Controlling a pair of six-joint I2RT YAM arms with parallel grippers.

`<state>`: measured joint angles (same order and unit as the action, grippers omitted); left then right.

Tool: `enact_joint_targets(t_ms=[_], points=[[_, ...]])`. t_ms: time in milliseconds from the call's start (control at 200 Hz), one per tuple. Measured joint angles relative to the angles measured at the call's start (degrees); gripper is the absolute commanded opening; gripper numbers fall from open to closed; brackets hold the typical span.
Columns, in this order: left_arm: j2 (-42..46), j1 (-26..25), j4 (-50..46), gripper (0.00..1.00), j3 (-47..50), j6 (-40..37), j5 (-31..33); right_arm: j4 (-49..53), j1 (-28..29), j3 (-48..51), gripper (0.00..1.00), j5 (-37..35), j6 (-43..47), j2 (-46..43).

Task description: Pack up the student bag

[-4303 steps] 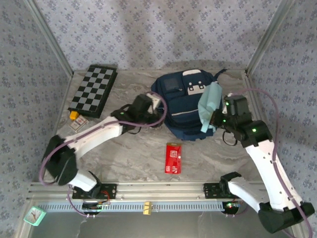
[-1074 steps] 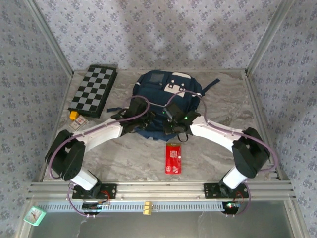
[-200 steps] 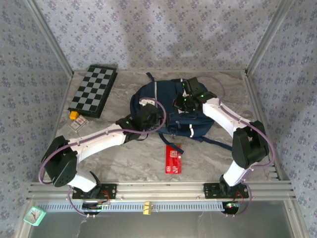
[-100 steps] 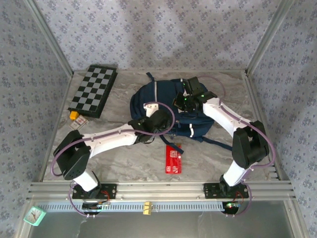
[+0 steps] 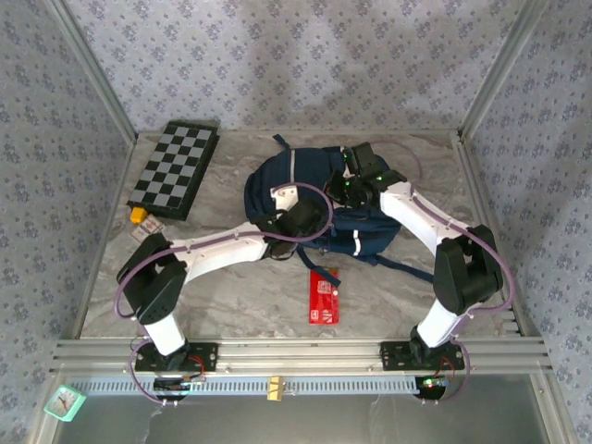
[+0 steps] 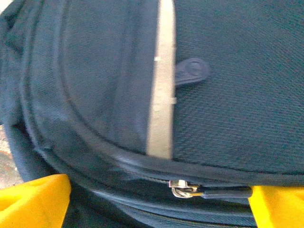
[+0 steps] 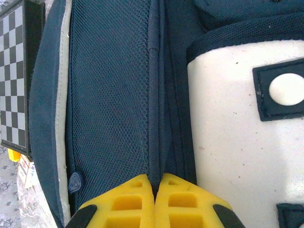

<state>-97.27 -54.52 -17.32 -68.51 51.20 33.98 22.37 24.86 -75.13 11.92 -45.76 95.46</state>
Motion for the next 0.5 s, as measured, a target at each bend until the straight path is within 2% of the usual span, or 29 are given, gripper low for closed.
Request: enact_joint_targets(t_ms=[285,500], points=[[9.29,1.64,0.39,0.63,6.88,0.68,0.35,-0.35,-0.04,0.00,0.00,0.94,-0.17,0.22],[11.82,3.41,0.76,0.61,7.93,-5.38,-5.03,-0.35,-0.15,0.00,0.00,0.98,-0.15,0.22]])
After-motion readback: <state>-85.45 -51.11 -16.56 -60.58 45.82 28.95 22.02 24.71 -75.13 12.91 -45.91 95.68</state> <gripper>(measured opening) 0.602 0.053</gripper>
